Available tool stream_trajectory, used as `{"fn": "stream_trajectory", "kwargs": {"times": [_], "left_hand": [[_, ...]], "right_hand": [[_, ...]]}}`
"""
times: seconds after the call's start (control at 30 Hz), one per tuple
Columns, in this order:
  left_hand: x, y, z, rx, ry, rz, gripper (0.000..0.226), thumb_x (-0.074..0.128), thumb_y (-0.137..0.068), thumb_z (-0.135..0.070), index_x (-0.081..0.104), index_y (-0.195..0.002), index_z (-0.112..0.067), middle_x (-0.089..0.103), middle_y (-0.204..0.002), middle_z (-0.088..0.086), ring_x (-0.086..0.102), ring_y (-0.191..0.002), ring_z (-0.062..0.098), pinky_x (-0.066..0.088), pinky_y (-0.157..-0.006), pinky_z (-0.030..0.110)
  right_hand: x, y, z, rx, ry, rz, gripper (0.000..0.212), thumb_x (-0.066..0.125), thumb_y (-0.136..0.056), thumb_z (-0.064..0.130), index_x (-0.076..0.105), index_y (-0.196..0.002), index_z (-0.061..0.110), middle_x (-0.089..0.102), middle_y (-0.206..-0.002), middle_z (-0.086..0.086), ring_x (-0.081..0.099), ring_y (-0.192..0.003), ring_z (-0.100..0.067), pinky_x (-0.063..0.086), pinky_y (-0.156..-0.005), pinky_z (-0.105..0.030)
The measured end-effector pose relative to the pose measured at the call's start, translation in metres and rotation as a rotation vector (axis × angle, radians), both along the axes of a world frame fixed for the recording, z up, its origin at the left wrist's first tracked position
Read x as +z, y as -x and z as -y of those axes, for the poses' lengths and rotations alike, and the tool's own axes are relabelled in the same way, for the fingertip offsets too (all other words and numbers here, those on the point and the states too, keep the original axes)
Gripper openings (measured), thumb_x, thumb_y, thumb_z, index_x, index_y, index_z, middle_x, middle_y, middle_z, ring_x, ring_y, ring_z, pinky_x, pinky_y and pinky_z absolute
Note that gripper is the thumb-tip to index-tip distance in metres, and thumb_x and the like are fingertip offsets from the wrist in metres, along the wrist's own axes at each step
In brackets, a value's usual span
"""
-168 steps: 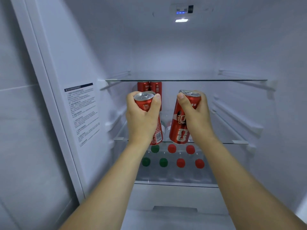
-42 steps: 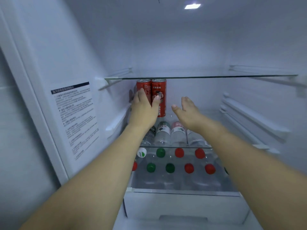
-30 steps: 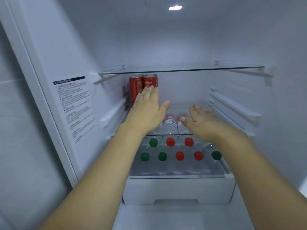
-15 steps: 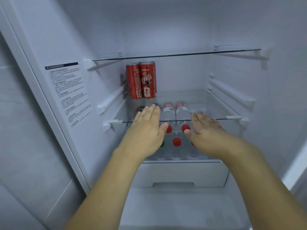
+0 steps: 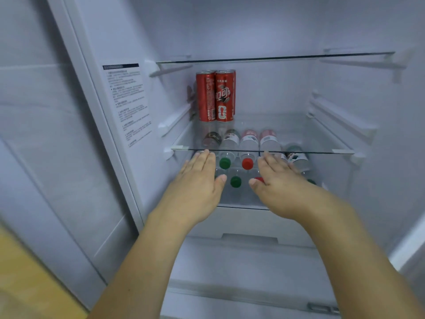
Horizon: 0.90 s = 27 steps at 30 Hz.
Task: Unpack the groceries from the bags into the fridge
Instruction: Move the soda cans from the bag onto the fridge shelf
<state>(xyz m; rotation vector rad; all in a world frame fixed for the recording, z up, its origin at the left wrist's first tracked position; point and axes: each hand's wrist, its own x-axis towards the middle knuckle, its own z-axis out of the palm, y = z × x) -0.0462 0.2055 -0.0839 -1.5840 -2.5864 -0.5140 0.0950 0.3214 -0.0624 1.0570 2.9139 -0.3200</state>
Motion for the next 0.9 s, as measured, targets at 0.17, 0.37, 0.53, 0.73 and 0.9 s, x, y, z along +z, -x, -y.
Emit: {"fn": "stream_trajectory", "kwargs": {"times": [0.17, 0.37, 0.53, 0.73, 0.9], "left_hand": [[0.0, 0.011, 0.025, 0.01, 0.046, 0.013, 0.061, 0.028, -0.105, -0.041, 0.008, -0.157, -0.015, 0.005, -0.165, 0.002, 0.004, -0.151, 0.016, 0.006, -0.123, 0.034], [0.002, 0.011, 0.061, 0.108, 0.033, -0.01, 0.062, 0.029, -0.105, -0.04, 0.008, -0.156, -0.011, 0.005, -0.164, 0.004, 0.005, -0.151, 0.017, 0.002, -0.122, 0.029], [0.006, -0.004, 0.089, 0.182, 0.027, -0.003, 0.061, 0.028, -0.105, -0.038, 0.007, -0.156, -0.013, 0.004, -0.165, 0.003, 0.002, -0.151, 0.014, -0.001, -0.12, 0.024], [0.011, -0.023, 0.132, 0.343, 0.043, -0.015, 0.06, 0.025, -0.105, -0.038, 0.003, -0.157, -0.015, 0.0, -0.165, 0.0, -0.001, -0.151, 0.011, -0.001, -0.122, 0.027], [0.018, -0.042, 0.172, 0.469, 0.025, -0.048, 0.06, 0.023, -0.106, -0.037, 0.001, -0.157, -0.016, -0.002, -0.165, -0.001, -0.004, -0.15, 0.01, -0.006, -0.118, 0.024]], "right_hand": [[-0.002, 0.014, 0.019, 0.038, -0.005, -0.004, 0.063, 0.02, -0.105, 0.041, -0.008, -0.156, 0.016, -0.02, -0.161, -0.002, -0.018, -0.148, -0.017, -0.011, -0.118, -0.036], [-0.003, 0.033, 0.041, 0.14, 0.013, 0.007, 0.063, 0.022, -0.106, 0.039, -0.008, -0.156, 0.016, -0.02, -0.161, 0.0, -0.017, -0.149, -0.017, -0.011, -0.118, -0.035], [-0.001, 0.046, 0.058, 0.259, 0.021, -0.005, 0.063, 0.023, -0.106, 0.038, -0.009, -0.155, 0.015, -0.021, -0.161, -0.001, -0.017, -0.149, -0.017, -0.011, -0.118, -0.034], [-0.001, 0.05, 0.082, 0.393, 0.027, -0.001, 0.063, 0.022, -0.106, 0.038, -0.008, -0.156, 0.015, -0.02, -0.161, -0.002, -0.017, -0.149, -0.017, -0.011, -0.118, -0.035], [0.001, 0.053, 0.119, 0.557, 0.049, 0.006, 0.063, 0.022, -0.105, 0.039, -0.008, -0.155, 0.016, -0.02, -0.161, 0.0, -0.017, -0.148, -0.015, -0.012, -0.119, -0.034]]}}
